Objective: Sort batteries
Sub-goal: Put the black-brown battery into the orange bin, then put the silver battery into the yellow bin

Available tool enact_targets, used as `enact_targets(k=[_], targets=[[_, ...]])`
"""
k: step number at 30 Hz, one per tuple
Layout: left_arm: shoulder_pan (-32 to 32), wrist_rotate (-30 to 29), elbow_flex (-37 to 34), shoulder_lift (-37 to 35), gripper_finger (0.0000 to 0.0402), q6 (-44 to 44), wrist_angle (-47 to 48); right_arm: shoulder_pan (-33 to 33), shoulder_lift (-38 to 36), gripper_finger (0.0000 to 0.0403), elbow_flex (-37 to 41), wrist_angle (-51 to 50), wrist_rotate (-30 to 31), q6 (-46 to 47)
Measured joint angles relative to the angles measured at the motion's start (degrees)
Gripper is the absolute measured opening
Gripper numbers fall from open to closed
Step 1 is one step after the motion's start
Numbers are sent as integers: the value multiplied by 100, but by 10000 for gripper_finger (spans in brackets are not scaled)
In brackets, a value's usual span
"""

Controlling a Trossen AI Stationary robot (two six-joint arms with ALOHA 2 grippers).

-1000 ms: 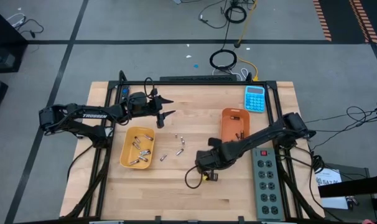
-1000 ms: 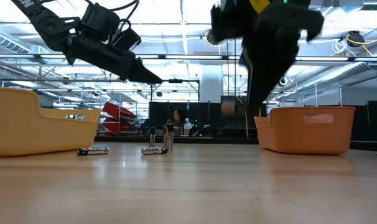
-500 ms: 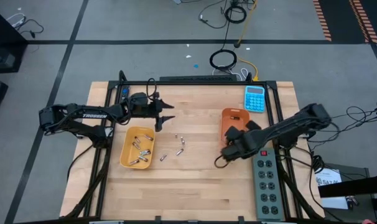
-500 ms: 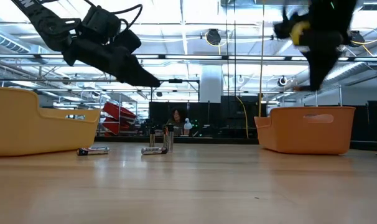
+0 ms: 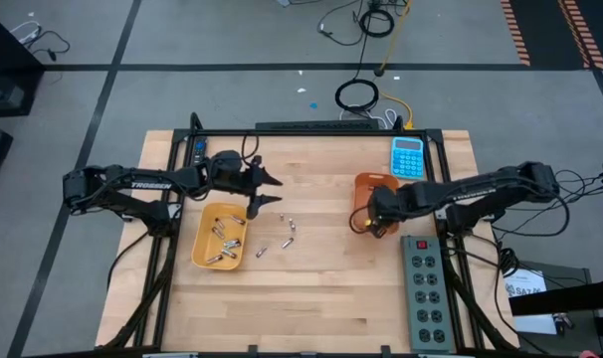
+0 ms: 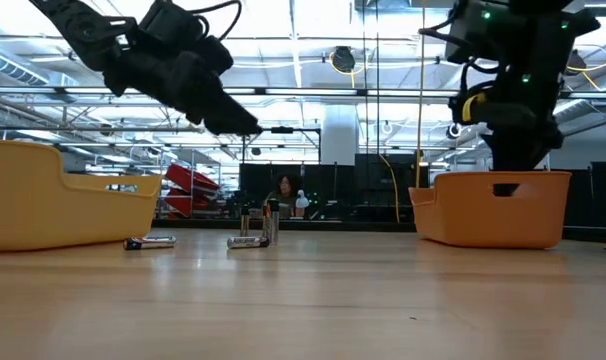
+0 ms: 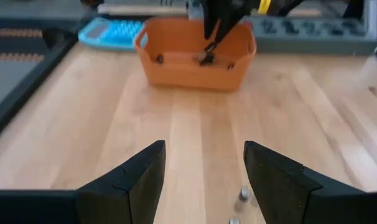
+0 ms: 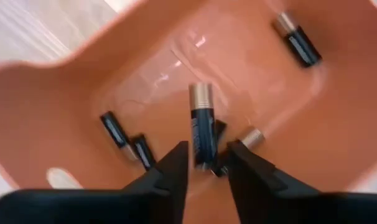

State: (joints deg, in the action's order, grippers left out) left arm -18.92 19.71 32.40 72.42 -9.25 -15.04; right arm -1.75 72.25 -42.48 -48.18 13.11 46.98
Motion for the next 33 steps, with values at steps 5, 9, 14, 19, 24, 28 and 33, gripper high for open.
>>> enact_targets(k=[5,9,14,19,24,28,33], targets=[[4,-74,0,0,228,96,411,147,6,136,0,228,9,-264],[4,-80,0,0,228,142,546,208,6,128,-50,244,61,-401],[94,-64,2,27,228,121,744,207,6,114,-335,257,434,-623],[316,-18,2,413,228,47,876,198,6,109,-781,302,1267,-1151],[463,-39,2,838,228,-163,810,200,6,109,-1120,1175,1594,-2057],[474,-236,2,987,228,-271,759,198,6,109,-1123,2038,1569,-2677],[472,-282,121,1192,228,-430,694,198,6,109,-1123,2568,1571,-3049]])
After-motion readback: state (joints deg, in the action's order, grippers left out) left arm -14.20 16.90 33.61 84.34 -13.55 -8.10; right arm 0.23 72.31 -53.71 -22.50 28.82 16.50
